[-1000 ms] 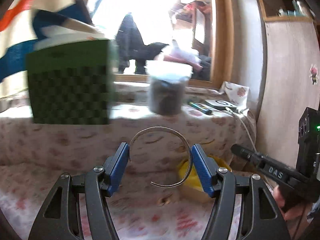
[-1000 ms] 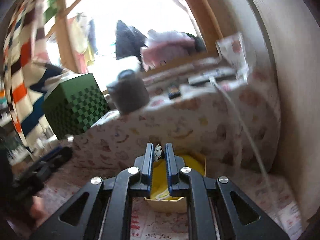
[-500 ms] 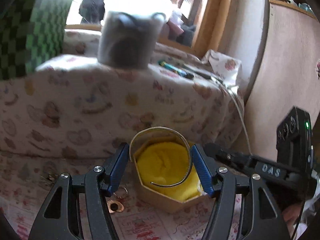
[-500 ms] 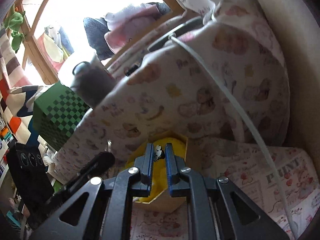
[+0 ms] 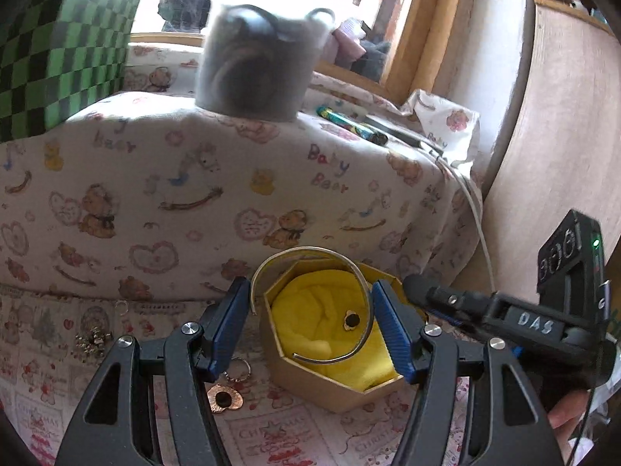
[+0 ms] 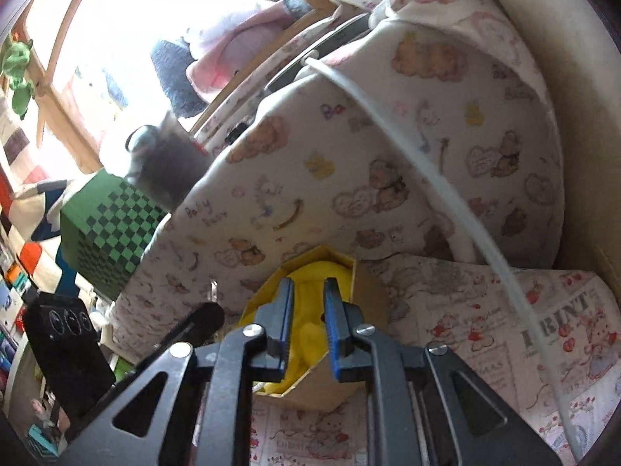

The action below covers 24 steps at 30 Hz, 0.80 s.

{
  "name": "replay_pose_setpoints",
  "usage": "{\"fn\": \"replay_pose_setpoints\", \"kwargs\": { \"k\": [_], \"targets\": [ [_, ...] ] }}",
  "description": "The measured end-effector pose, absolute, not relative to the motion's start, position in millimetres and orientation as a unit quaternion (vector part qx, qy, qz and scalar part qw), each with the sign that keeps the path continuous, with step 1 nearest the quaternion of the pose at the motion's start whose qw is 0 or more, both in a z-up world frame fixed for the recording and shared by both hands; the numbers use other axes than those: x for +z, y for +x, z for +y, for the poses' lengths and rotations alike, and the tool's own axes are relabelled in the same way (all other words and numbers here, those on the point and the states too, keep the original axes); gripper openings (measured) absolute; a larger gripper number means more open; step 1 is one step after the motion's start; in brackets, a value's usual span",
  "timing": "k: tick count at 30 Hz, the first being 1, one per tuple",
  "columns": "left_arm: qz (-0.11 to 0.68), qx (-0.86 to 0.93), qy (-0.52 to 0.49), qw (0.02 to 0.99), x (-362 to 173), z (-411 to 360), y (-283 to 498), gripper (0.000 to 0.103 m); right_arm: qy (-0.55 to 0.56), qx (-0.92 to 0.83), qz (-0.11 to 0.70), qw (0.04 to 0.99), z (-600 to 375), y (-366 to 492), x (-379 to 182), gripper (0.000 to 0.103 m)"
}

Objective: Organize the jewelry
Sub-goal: 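Carry the bangle into the gold box and open the left tool while the right tool follows, then open the right tool over the box and withdraw both tools toward the remaining jewelry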

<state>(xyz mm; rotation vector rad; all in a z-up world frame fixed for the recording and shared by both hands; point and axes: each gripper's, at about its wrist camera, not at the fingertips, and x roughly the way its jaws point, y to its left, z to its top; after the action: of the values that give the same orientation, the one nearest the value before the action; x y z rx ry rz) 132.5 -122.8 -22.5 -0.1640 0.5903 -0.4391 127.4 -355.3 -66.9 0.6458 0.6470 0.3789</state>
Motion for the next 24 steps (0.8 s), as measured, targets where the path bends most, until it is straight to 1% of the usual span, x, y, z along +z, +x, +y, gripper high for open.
{"fn": "replay_pose_setpoints", "kwargs": {
  "k": [3,5,8,12,14,17,19,20,22,24],
  "targets": [
    [0.293,-0.222,-0.042,0.929,-20,-140,134,0.063,0.311,0.164,0.297,0.888,-362,123,-62,0.015],
    [0.29,-0.225,-0.017,0.93,-18,-151,132,0.063,0.309,0.151,0.287,0.894,-366,120,-57,0.02],
    [0.271,-0.213,0.002,0.939,-12,-157,127,0.079,0.312,0.142,0.275,0.898,-371,115,-52,0.023],
    [0.258,-0.197,-0.005,0.946,1,-147,119,0.08,0.301,0.127,0.263,0.908,-372,110,-44,0.036],
    [0.245,-0.181,-0.011,0.952,11,-135,109,0.081,0.291,0.123,0.261,0.912,-367,108,-41,0.036],
    [0.209,-0.143,0.002,0.967,30,-117,83,0.088,0.272,0.125,0.256,0.919,-356,103,-34,0.04],
    [0.183,-0.124,0.012,0.975,41,-105,65,0.095,0.246,0.126,0.249,0.928,-344,98,-28,0.047],
    [0.167,-0.11,0.018,0.98,47,-98,54,0.102,0.232,0.126,0.243,0.933,-338,96,-25,0.049],
    [0.144,-0.084,0.024,0.986,54,-85,37,0.103,0.204,0.126,0.234,0.942,-326,91,-20,0.055],
    [0.136,-0.072,0.034,0.987,58,-74,25,0.103,0.179,0.13,0.227,0.949,-315,87,-17,0.057]
  ]
}}
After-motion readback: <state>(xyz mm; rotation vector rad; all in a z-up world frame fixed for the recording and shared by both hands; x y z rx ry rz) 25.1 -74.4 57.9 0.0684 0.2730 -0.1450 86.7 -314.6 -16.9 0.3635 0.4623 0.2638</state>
